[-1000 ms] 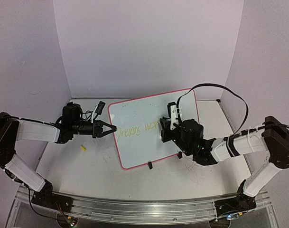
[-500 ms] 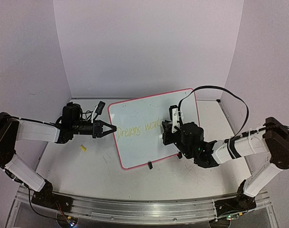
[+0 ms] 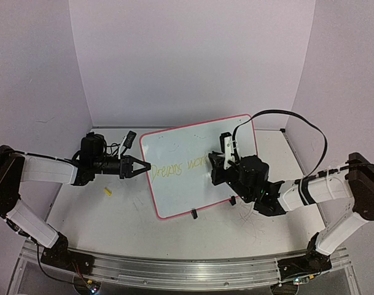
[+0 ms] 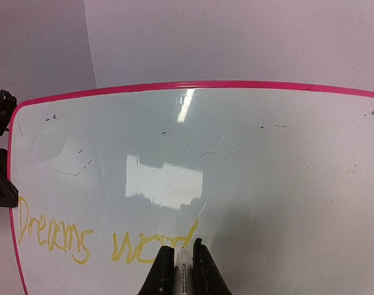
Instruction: Write a sentence on the whiteboard
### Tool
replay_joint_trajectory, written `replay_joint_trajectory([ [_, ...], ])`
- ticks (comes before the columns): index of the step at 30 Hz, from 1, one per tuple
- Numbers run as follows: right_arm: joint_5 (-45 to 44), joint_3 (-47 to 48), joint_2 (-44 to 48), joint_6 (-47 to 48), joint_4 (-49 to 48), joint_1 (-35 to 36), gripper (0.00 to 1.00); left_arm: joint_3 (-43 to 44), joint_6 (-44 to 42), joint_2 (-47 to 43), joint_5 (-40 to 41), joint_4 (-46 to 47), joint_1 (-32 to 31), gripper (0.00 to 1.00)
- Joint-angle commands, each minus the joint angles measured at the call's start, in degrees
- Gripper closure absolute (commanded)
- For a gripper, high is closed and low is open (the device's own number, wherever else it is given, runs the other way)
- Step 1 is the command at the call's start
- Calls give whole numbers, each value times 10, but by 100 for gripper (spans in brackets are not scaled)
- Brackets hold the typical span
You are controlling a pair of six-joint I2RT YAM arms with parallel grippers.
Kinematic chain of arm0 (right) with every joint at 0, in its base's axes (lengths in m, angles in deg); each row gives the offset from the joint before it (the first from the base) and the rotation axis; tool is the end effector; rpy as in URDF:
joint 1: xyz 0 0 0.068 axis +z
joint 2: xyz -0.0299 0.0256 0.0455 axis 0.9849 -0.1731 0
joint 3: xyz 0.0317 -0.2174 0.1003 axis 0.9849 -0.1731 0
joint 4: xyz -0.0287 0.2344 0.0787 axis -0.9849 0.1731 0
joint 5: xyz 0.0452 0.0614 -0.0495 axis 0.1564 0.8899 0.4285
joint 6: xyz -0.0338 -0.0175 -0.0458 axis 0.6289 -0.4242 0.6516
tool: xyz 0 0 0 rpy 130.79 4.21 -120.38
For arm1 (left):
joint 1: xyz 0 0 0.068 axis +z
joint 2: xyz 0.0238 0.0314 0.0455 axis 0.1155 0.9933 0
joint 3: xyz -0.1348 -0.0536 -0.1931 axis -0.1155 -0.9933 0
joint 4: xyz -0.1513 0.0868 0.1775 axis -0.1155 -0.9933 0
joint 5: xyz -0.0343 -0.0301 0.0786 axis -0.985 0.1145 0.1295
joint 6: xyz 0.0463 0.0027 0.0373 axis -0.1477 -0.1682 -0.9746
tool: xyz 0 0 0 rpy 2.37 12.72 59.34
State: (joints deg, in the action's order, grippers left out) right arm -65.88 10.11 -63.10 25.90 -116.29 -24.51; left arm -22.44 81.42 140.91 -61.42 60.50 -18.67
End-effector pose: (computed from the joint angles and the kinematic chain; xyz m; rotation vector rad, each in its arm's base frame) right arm 0.1994 0.2614 0.2093 -0.4320 1.5548 0.4872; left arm 0.2541 -0.1576 0.1846 0.7795 1.8586 -1.3237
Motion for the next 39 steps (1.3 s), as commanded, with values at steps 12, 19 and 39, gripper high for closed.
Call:
replay_joint_trajectory([
  [12,-4,48,-34,6,-15,-11,100,10,-38,-8,13,-6,-11,100],
  [19,-23,58,-48,6,-3,-12,100,9,-39,-10,13,-7,-11,100],
  [39,28,-27,77,-9,-34,-36,100,11,-36,-11,16,-8,-11,100],
])
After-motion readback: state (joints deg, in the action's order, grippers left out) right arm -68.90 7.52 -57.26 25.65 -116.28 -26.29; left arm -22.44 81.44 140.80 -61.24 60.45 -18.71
